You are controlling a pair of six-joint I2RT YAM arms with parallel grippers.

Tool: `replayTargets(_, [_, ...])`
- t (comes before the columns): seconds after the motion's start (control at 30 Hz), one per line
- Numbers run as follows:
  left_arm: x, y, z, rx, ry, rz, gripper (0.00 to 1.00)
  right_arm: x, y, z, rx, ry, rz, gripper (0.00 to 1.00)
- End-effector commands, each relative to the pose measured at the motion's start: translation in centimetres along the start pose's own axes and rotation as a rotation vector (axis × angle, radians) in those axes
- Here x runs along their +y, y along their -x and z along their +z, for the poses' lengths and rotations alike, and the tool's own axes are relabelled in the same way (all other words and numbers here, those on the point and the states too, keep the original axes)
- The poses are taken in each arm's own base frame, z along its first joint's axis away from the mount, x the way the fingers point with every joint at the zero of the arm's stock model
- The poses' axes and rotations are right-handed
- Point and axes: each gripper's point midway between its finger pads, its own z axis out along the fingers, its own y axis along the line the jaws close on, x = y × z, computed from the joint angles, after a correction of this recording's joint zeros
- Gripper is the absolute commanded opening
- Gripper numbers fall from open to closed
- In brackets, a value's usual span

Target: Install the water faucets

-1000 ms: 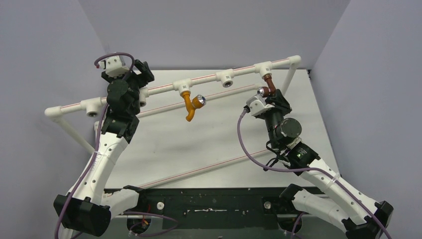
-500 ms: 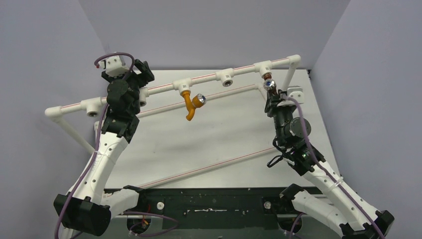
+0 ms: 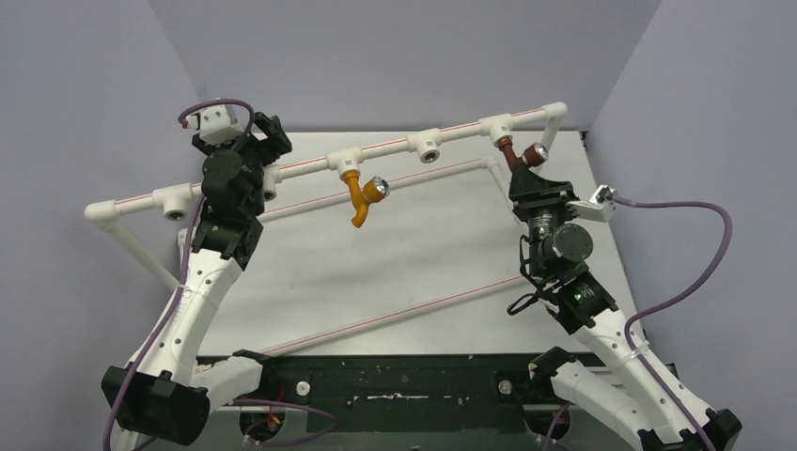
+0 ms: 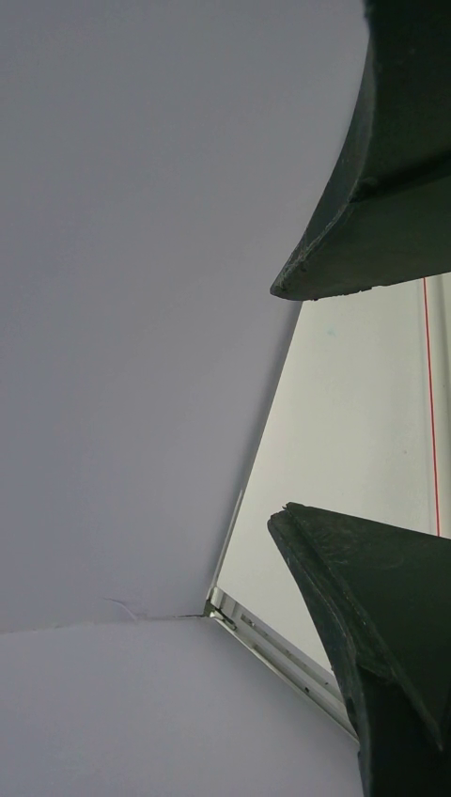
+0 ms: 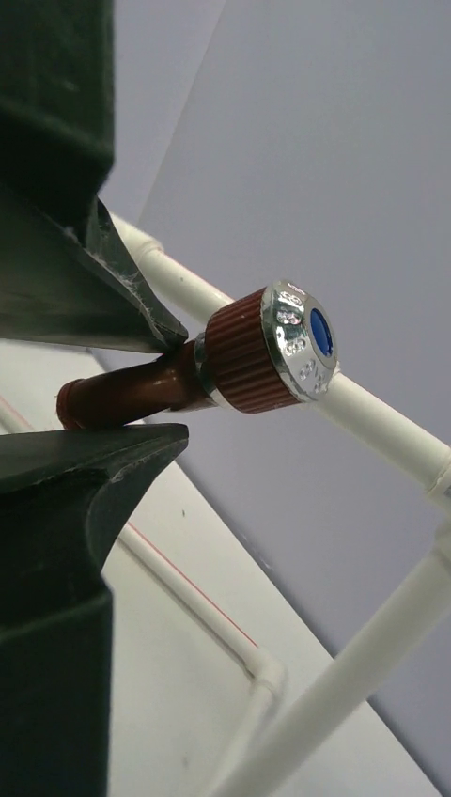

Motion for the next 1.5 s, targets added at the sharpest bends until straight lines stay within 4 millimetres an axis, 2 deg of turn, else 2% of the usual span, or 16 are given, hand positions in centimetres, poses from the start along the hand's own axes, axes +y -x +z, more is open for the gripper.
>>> replayTargets(0.0, [2.9, -11.4, -2.4, 0.365, 0.050, 0.153, 0.78, 2.7, 2.5, 0.2, -0.068, 0.041, 0.518, 0.00])
replayTargets(0.1, [2.9, -11.4, -2.4, 0.364, 0.051, 0.153, 0.78, 2.8, 2.0, 0.0, -0.032, 0.033, 0.639, 0.00])
replayTargets(0.27, [3.0, -11.9, -2.2, 0.376, 0.052, 0.158, 0.78, 4.1, 1.4, -0.3, 0.044, 0.052, 0.759, 0.00])
replayTargets(0.47, [3.0, -12.0, -2.2, 0.379, 0.052, 0.158, 0.77, 4.5, 2.2, -0.5, 0.042, 0.037, 0.689, 0.00])
replayTargets(0.6, [3.0, -11.8, -2.2, 0.374, 0.054, 0.158, 0.78, 4.0, 1.9, -0.6, 0.056, 0.011, 0.563, 0.02])
replayTargets(0.7, [3.0, -11.9, -2.2, 0.375, 0.055, 0.158, 0.78, 3.6, 1.8, -0.8, 0.066, -0.001, 0.460, 0.35])
replayTargets(0.77, [3.0, -11.8, -2.2, 0.375, 0.053, 0.158, 0.78, 3.3, 2.0, -1.1, 0.061, -0.004, 0.411, 0.54])
replayTargets(0.83, [3.0, -11.9, -2.2, 0.375, 0.054, 0.159, 0.78, 2.9, 2.3, -1.6, 0.060, -0.006, 0.362, 0.66])
replayTargets(0.93, [3.0, -11.8, -2.3, 0.374, 0.054, 0.159, 0.78, 2.5, 2.7, -2.1, 0.063, -0.019, 0.301, 0.75])
replayTargets(1.07, [3.0, -11.8, -2.2, 0.375, 0.052, 0.157, 0.78, 1.9, 2.9, -2.4, 0.057, -0.038, 0.277, 0.79])
replayTargets(1.27, [3.0, -11.8, -2.3, 0.375, 0.053, 0.157, 0.78, 1.5, 1.6, -1.6, 0.070, -0.055, 0.285, 0.80])
replayTargets(1.37, [3.0, -11.8, -2.3, 0.374, 0.053, 0.159, 0.77, 1.8, 1.2, -1.0, 0.071, -0.046, 0.287, 0.78])
replayTargets(1.47, [3.0, -11.7, -2.3, 0.373, 0.053, 0.159, 0.77, 2.0, 0.8, -0.4, 0.066, -0.036, 0.293, 0.72])
